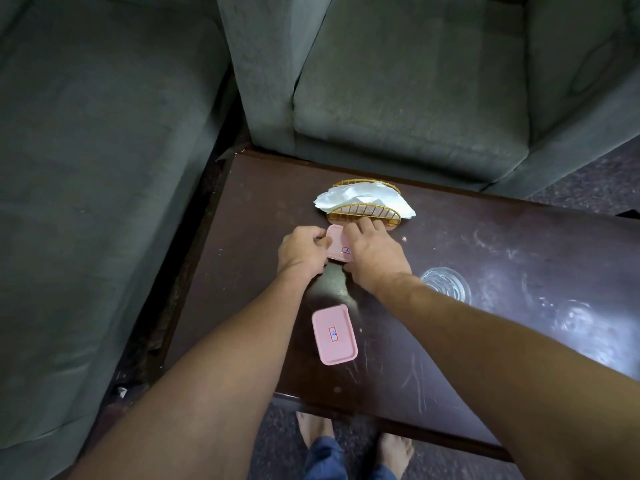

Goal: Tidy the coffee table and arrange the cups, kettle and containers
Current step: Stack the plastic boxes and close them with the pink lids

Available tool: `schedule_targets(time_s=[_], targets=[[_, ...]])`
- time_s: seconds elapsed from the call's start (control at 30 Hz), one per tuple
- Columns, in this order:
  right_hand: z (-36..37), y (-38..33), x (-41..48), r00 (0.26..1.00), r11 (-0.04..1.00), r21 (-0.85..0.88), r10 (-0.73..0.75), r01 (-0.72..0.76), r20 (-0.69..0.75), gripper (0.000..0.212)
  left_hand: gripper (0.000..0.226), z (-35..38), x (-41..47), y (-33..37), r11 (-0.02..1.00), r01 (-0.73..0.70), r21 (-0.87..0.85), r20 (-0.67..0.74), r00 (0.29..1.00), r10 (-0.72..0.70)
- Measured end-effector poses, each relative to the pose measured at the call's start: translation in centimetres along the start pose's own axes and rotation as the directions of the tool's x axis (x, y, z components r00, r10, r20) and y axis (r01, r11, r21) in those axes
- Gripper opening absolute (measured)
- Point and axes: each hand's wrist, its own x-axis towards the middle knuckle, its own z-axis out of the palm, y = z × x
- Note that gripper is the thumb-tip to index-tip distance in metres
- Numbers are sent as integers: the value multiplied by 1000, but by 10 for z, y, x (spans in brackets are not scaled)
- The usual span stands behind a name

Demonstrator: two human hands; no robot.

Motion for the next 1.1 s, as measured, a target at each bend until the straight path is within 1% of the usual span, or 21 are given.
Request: schedule_targets(time_s=[0.13,0.17,0.23,0.3,0.37,0.43,0.5,0.6,0.67,0.8,0.87,0.93,1.0,1.1], targets=[[-3,-2,-14,997,995,87,52,-57,59,90,19,-5,-13,0,987,-82,140,63,995,74],[-3,-4,-18,995,991,106,73,-80,66,91,21,-6,-16,-1,977,-111,180,73,992,99],[-2,-8,-28,991,985,119,118,-125,61,87,25,-9,-23,1,955,-177,239,99,983,157],[-1,-13,-39,983,972,146,179,-182,34,81,26,-12,-31,4,954,-221,203,113,973,201],[1,-18,-54,963,931,255,268,-260,5,78,25,-14,-43,3,971,-216,104,89,974,207],[6,-26,-73,937,874,371,349,-315,-27,73,24,-12,-59,-5,988,-151,-13,53,987,151],[13,-34,-94,918,842,420,393,-339,-46,71,27,-10,-75,-17,995,-53,-81,7,999,53],[24,-44,-118,909,821,455,413,-344,-57,72,37,-9,-95,-36,986,69,-150,-71,994,-80],[29,-51,-129,910,803,487,412,-343,-38,72,40,-7,-107,-46,974,126,-186,-83,986,-144],[36,-62,-137,914,781,514,404,-353,14,74,37,2,-132,-61,944,190,-270,-127,965,-230],[37,-62,-135,919,781,520,395,-347,20,73,33,9,-142,-67,901,210,-381,-85,962,-260],[39,-62,-133,927,792,507,372,-339,39,72,37,16,-148,-72,852,220,-474,-47,960,-274],[40,-61,-133,934,798,504,352,-331,56,70,36,21,-152,-75,829,227,-511,-36,958,-285],[43,-60,-135,936,801,497,343,-334,76,67,27,26,-155,-77,812,234,-535,-26,956,-293]])
